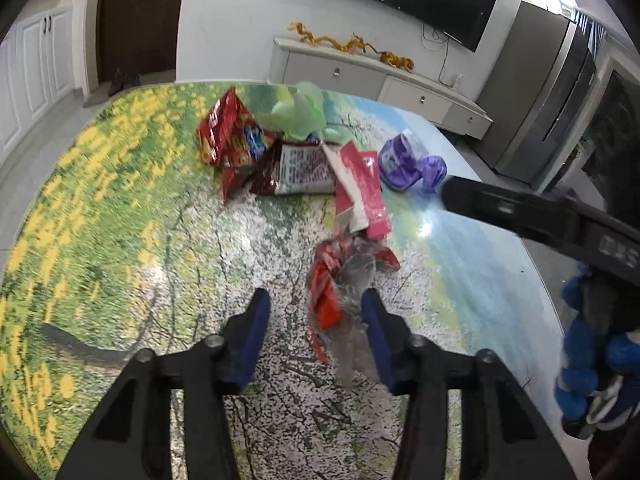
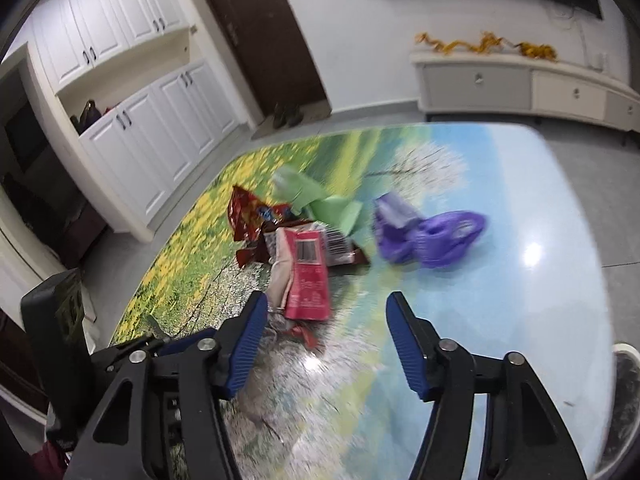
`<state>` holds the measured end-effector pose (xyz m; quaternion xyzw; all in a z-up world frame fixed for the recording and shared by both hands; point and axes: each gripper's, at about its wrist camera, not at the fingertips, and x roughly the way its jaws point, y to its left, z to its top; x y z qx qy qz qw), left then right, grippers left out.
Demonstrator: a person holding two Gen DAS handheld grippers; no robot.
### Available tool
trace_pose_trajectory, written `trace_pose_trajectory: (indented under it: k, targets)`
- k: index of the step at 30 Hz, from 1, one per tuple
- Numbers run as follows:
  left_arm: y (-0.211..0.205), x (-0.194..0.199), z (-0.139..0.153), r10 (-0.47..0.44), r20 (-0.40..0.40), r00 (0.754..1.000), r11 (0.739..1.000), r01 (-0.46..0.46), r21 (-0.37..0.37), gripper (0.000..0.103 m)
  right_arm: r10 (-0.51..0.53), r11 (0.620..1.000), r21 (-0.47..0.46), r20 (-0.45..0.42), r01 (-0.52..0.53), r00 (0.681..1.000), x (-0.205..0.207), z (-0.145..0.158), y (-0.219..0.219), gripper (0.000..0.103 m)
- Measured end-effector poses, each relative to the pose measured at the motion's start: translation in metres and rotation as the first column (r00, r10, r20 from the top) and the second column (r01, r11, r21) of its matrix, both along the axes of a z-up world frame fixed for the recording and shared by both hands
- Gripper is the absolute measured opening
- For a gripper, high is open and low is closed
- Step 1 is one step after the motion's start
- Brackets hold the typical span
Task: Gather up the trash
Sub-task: 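Move both open grippers back over the remaining trash on the table, then grasp the red-clear plastic bag with the left gripper while the right grasps the pink wrapper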
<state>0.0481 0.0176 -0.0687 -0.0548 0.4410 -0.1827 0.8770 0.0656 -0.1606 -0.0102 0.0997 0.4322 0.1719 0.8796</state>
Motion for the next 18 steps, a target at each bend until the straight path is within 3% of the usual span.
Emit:
trace_pose_trajectory:
  k: [9,13,18]
  targets:
    - [0.008,-0.004,-0.009,-0.020,-0.010,1.000,0.998,0.020,-0.054,0.015,0.043,0.999,0.021,-0.109,-0.041,0.993,0.034,-0.036,0.032,0.045]
    - [0.014,-0.009,-0.006,0.001,0.006,1.000,0.999,-0.001,-0.049,0.013,0.045,0.999,0.023,-0.129,-0.042,0.991,0.039,-0.043,0.036,0.033]
    - [0.028,-0.018,-0.002,0.046,0.016,0.999,0.998,-0.045,-0.042,0.011,0.071,0.997,0.021,-0.103,-0.069,0.992,0.028,-0.036,0.041,0.032]
